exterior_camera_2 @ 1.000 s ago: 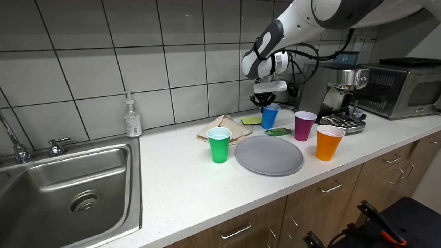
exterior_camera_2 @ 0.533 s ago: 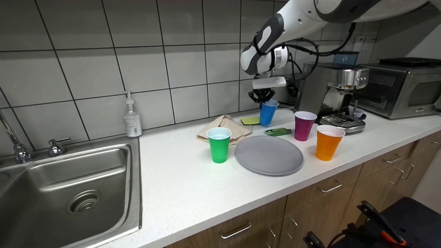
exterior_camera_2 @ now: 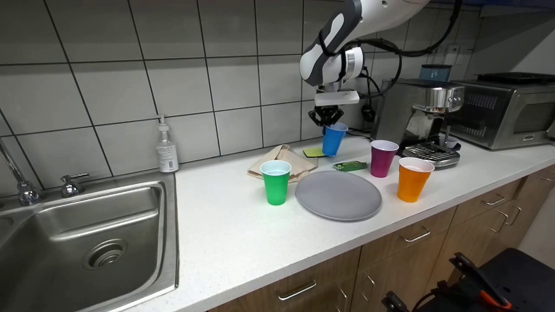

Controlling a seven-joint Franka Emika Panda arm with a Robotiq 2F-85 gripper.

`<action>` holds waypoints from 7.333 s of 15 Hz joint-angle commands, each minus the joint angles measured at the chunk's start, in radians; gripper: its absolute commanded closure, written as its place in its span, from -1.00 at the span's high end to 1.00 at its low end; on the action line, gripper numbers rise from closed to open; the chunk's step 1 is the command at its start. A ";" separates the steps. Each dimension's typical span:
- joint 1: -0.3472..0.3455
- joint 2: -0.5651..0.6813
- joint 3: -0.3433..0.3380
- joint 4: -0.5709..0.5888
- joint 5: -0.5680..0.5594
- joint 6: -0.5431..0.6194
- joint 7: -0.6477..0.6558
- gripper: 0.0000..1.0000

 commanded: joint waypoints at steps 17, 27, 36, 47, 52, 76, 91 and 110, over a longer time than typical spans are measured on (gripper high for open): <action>0.014 -0.456 0.048 -0.594 -0.013 0.128 -0.154 -0.99; 0.011 -0.688 0.043 -0.786 -0.046 0.100 -0.228 -0.99; -0.015 -0.874 0.029 -0.944 -0.152 0.073 -0.196 -0.99; -0.099 -0.977 0.009 -1.031 -0.262 0.017 -0.164 -0.99; -0.136 -0.984 0.001 -1.048 -0.313 0.023 -0.128 -0.99; -0.172 -0.836 -0.036 -0.990 -0.341 0.089 -0.054 -0.99; -0.144 -0.711 -0.044 -0.932 -0.305 0.137 -0.065 -0.99; -0.125 -0.630 -0.067 -0.934 -0.286 0.202 -0.011 -0.99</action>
